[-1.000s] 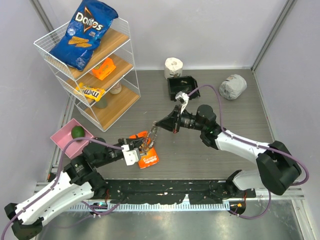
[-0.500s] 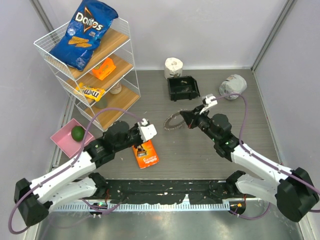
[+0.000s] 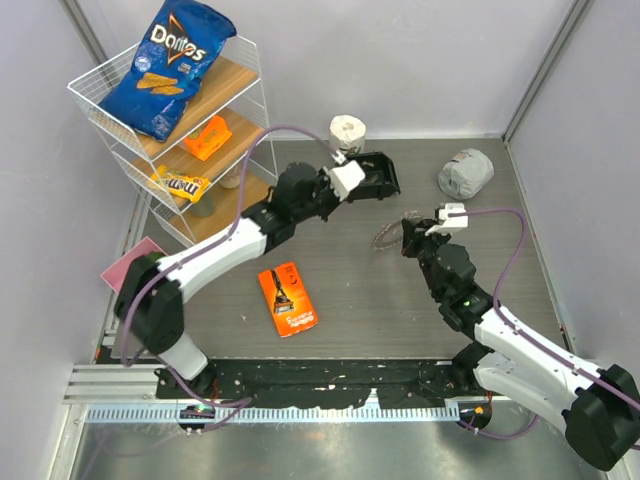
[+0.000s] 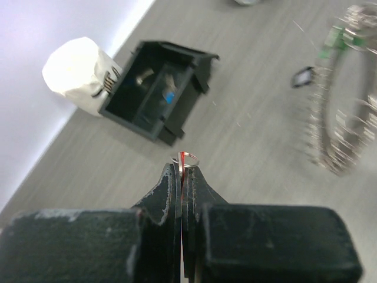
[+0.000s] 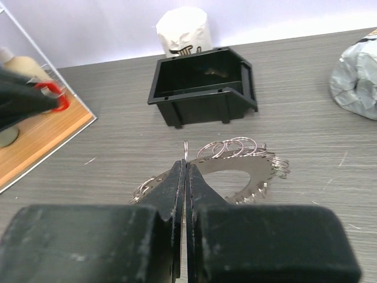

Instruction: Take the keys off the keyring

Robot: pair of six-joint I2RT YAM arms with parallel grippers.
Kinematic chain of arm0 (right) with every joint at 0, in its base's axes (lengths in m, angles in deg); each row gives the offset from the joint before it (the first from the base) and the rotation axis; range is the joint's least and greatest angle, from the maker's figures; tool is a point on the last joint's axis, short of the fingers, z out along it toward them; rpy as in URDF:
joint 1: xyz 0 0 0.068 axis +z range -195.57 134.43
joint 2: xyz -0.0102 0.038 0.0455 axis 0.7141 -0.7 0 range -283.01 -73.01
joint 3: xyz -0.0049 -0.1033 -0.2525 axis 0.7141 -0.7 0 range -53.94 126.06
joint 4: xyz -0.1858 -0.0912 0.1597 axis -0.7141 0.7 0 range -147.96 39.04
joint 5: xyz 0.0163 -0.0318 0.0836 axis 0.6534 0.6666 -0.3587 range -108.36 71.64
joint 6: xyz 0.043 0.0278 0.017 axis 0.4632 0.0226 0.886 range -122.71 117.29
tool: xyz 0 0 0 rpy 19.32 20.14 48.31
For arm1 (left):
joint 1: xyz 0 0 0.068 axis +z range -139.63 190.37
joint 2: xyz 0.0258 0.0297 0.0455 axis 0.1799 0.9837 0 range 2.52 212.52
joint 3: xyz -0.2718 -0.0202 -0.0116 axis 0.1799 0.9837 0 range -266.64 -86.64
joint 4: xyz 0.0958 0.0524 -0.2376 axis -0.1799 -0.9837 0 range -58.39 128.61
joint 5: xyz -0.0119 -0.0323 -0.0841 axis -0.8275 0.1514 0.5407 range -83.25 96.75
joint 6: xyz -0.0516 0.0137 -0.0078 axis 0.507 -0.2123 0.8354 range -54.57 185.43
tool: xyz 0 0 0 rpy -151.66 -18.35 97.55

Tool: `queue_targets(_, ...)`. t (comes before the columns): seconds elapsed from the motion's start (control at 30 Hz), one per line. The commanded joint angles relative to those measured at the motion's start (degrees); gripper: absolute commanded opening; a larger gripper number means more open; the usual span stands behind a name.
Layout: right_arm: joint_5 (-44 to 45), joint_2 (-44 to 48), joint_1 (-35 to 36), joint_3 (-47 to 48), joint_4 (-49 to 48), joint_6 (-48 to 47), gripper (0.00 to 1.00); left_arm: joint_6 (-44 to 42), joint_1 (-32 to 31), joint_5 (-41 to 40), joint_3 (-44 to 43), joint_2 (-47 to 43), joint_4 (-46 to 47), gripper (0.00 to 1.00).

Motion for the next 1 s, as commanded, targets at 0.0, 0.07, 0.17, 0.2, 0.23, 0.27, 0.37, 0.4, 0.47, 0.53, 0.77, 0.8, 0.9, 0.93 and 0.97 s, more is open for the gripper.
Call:
queue_targets(0.0, 6.2, 1.8, 0.0, 0.3, -4.7, -1.1, 0.05, 2.3, 3.1, 2.3, -12.9, 10.3, 7.7, 0.00)
queue_targets(0.07, 6.3, 1.8, -0.1, 0.0, -5.1, -1.2, 0.05, 4.7, 5.0, 3.3, -17.3, 16.8, 11.3, 0.00)
queue_targets(0.17, 4.9, 1.3, -0.1, 0.1, -5.4, -1.4, 0.05, 11.0, 8.2, 7.4, -24.5, 24.7, 16.9, 0.00)
queue_targets(0.2, 4.6, 1.2, -0.1, 0.1, -5.6, -1.4, 0.05, 13.9, 9.4, 9.3, -27.3, 27.7, 17.9, 0.00)
queue_targets(0.23, 4.6, 1.0, 0.0, 0.1, -5.7, -1.4, 0.05, 16.3, 10.6, 11.9, -30.7, 30.6, 18.8, 0.00)
queue_targets(0.27, 4.6, 0.9, 0.0, 0.1, -5.7, -1.5, 0.05, 19.0, 11.4, 13.2, -33.6, 33.0, 19.1, 0.00)
queue_targets(0.37, 3.5, 0.5, 0.0, 0.2, -6.0, -1.6, 0.05, 26.6, 13.0, 13.7, -42.7, 39.4, 16.1, 0.51)
queue_targets(0.4, 2.8, 0.3, -0.1, 0.2, -6.1, -1.6, 0.05, 27.3, 13.3, 13.7, -45.9, 40.5, 13.5, 0.62)
queue_targets(0.47, 2.6, 0.2, 0.0, 0.3, -6.1, -1.5, 0.05, 26.7, 13.3, 14.1, -46.6, 40.6, 10.2, 0.70)
queue_targets(0.53, 2.6, 0.2, -0.1, 0.4, -6.0, -1.8, 0.05, 25.8, 13.3, 13.9, -42.8, 38.3, 10.7, 0.78)
queue_targets(0.77, 2.2, 0.3, 0.0, 0.6, -5.9, -2.1, 0.05, 23.9, 13.4, 16.4, -29.0, 23.5, 10.3, 0.80)
queue_targets(0.8, 1.4, 0.1, -0.1, 0.6, -6.1, -2.3, 0.05, 23.9, 13.3, 17.1, -26.9, 21.1, 10.1, 0.80)
queue_targets(0.9, -3.8, -0.8, -0.1, 0.4, -9.1, -3.9, 0.05, 24.0, 13.3, 17.8, -18.9, 11.7, 8.9, 0.80)
queue_targets(0.93, -6.4, -1.3, 0.0, 0.6, -9.4, -4.1, 0.05, 24.1, 13.3, 18.1, -16.0, 8.2, 8.1, 0.80)
queue_targets(0.97, -7.5, -2.3, -0.1, 0.9, -9.5, -4.2, 0.05, 24.4, 13.2, 18.2, -13.3, 5.2, 7.6, 0.80)
